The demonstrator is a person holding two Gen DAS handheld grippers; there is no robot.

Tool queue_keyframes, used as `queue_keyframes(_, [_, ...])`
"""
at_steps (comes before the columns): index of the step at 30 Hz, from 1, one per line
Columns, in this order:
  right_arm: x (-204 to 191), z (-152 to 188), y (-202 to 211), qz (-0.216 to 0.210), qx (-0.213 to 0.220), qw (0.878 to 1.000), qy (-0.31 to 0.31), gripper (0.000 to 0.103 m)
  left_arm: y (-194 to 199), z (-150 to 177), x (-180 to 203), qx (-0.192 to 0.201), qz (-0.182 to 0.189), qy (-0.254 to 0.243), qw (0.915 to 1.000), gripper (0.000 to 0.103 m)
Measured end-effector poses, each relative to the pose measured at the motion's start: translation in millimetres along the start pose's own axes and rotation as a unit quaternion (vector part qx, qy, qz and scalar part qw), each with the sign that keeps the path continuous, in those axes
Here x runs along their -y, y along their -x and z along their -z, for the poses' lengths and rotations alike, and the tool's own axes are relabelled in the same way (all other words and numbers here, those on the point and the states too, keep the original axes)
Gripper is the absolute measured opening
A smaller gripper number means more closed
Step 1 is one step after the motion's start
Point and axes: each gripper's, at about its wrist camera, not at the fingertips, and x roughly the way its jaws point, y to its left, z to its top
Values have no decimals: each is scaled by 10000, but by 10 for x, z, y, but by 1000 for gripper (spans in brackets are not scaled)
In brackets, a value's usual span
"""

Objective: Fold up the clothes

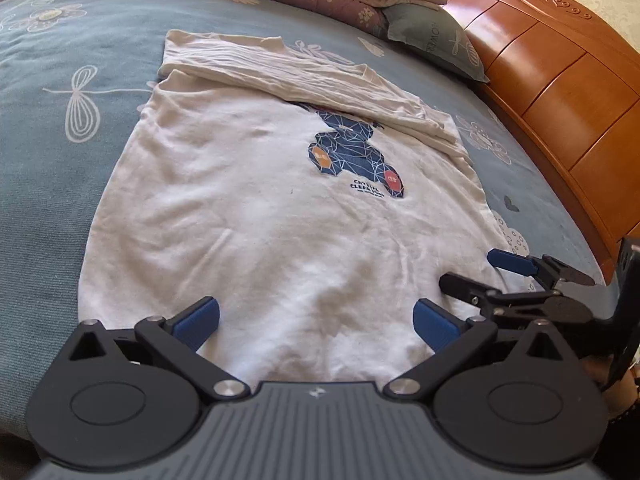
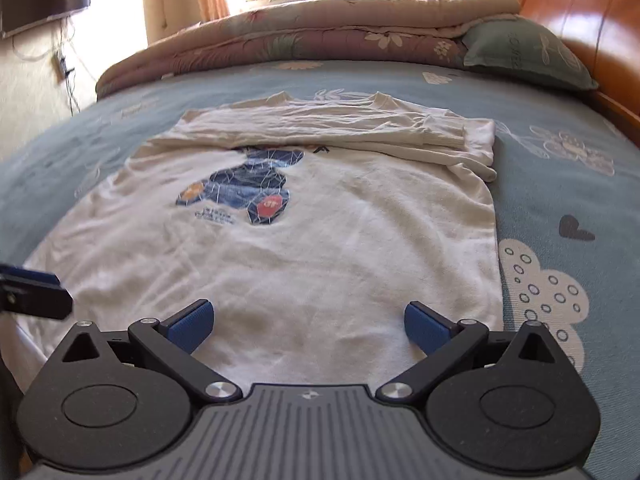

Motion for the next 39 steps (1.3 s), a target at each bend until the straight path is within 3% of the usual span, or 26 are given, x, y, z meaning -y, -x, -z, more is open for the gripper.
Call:
queue_keyframes(6, [-19,30,-5,110,28,9999,109,103,-26,-729,-213,291,90,319,9990,102])
queue_keyframes(13, [-21,7,-37,126,31,9998,145,103,-665,-1468,-515,407,320,812,9954,102])
queue_keyframes(19, [-12,-10,-50,94,10,9998,176,103,-849,-1482,-958,634,373,1588,9846,102])
queue_keyframes(21, [-10,-12,-50,88,7,9998,186,103,-762,-1530,-976,749,-121,1520,9855,102])
queue_keyframes(23, [-10,-13,-49,85,9,9998,192,103,-702,-1591,-990,884,-294,1518,9840,102])
queue_keyframes(24, [-10,-14,-50,85,7,9998,192,103,-682,-1625,-1002,921,-279,1545,9833,102])
queue_keyframes(27, [-8,-15,-50,84,5,9998,194,103,-735,-1707,-961,863,313,1638,9822,102])
queue_keyframes(30, [-8,-14,-49,81,16,9998,201,103,-909,-1758,-849,681,450,1446,9861,102])
queue_keyframes(33, [-11,-9,-51,77,34,9997,210,103,-1037,-1790,-909,615,44,1491,9869,101])
queue_keyframes(36, [-10,-3,-51,71,53,9997,214,103,-965,-1805,-951,685,-17,1714,9828,101])
queue_keyframes(39, [-9,-2,-53,68,67,9997,217,103,-753,-1815,-764,715,-299,1226,9894,101])
